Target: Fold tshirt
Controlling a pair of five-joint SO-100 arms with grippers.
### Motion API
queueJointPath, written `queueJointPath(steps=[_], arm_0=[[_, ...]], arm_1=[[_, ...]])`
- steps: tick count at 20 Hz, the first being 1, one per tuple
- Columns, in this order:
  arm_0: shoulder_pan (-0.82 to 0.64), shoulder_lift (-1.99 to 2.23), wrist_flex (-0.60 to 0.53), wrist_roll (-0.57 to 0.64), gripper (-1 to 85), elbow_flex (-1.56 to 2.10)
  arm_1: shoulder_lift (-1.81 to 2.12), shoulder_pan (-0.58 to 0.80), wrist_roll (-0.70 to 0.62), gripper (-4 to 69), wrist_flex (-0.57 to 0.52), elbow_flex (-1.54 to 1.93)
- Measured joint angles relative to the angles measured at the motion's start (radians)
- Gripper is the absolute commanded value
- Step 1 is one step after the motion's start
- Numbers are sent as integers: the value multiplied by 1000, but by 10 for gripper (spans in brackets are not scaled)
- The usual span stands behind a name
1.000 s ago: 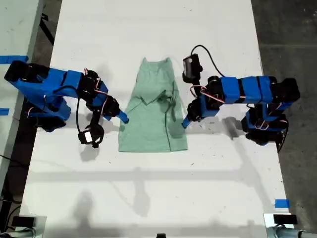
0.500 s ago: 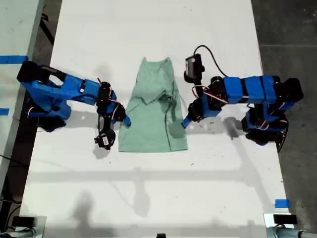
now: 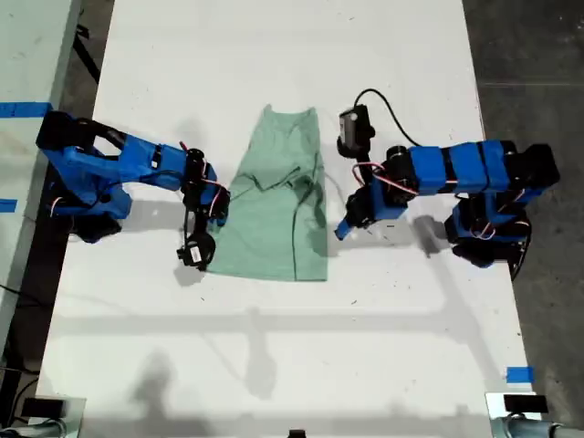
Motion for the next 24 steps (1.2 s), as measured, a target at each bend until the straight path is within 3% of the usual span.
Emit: queueJointPath(steps=[12,16,21,22,24], arm_0=[[-44,250,91,-14,1,150],[0,207,150,-29,1,-37],[37,-221,232,5,2,-497],[40,-327,258,9,21,-604],[41,-453,278,18,165,-750]], arm_1=[[48,-5,12,225,-14,54],[48,-5,12,224,-20,54],[48,-11,14,223,-34,61],[48,-14,20,223,-34,61],[48,-23,29,223,-34,61]])
